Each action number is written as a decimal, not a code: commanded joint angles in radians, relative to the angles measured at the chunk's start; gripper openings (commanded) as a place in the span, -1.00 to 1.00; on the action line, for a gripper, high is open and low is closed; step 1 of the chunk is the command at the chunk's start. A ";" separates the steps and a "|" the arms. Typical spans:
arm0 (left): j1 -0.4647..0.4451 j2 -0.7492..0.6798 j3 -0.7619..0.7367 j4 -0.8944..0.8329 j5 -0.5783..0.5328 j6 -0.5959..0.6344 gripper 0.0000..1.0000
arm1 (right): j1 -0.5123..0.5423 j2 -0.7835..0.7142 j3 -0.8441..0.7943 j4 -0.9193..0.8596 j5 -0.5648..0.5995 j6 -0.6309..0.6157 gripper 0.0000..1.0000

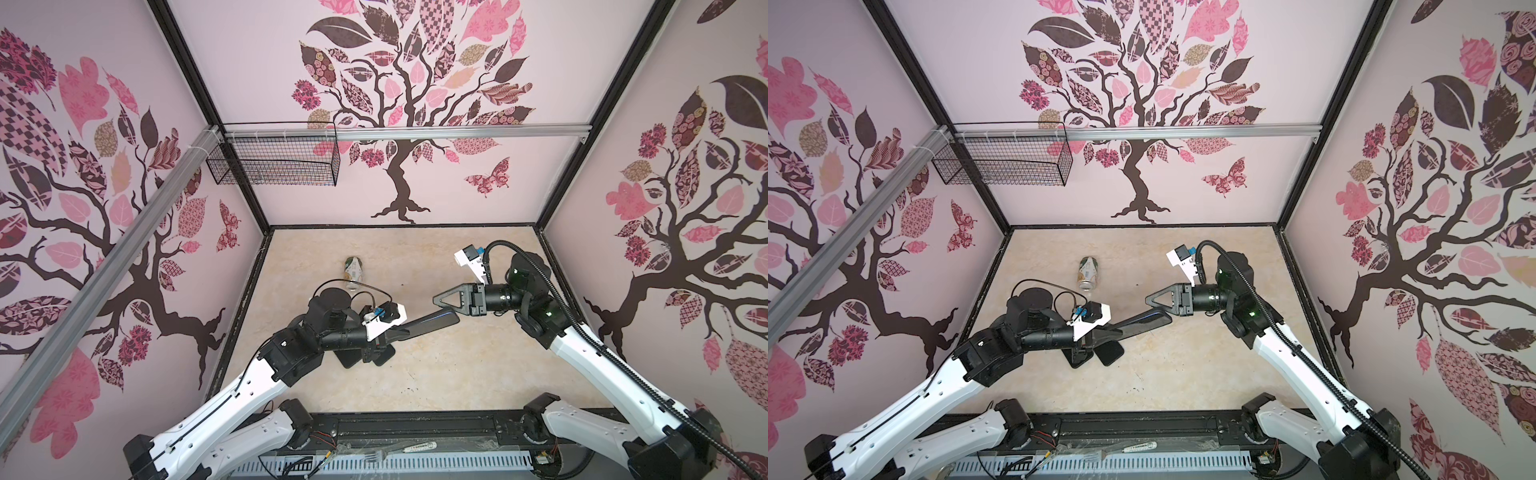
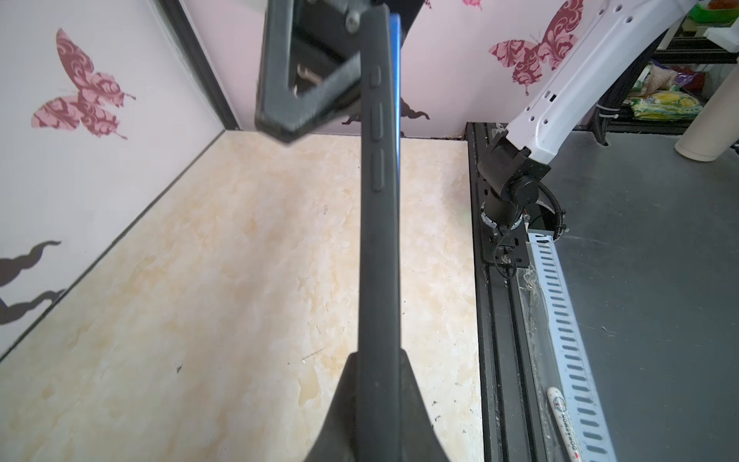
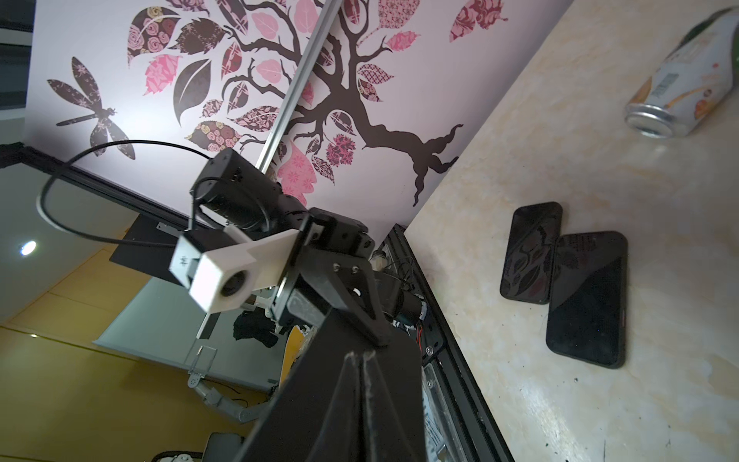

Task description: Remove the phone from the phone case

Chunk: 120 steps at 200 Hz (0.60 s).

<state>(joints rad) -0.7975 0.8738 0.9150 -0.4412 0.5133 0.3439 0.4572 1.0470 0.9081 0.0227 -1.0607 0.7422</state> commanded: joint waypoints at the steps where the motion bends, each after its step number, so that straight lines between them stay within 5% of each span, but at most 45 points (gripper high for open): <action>1: -0.003 -0.033 0.054 0.100 0.054 0.028 -1.00 | 0.006 -0.017 0.006 0.010 0.036 0.023 -0.86; 27: -0.003 -0.062 0.018 0.105 0.055 0.025 -1.00 | 0.006 -0.037 0.045 -0.076 0.129 -0.038 -0.80; 73: -0.004 -0.153 -0.074 0.166 -0.008 -0.047 -1.00 | 0.005 -0.128 0.127 -0.262 0.450 -0.262 -0.23; 120: -0.003 -0.195 -0.169 0.321 -0.051 -0.205 -1.00 | 0.004 -0.264 0.033 -0.016 0.363 -0.289 0.22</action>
<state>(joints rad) -0.7986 0.6987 0.8017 -0.3061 0.4915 0.2680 0.4580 0.8440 0.9852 -0.1467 -0.6666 0.5034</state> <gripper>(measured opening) 0.114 0.564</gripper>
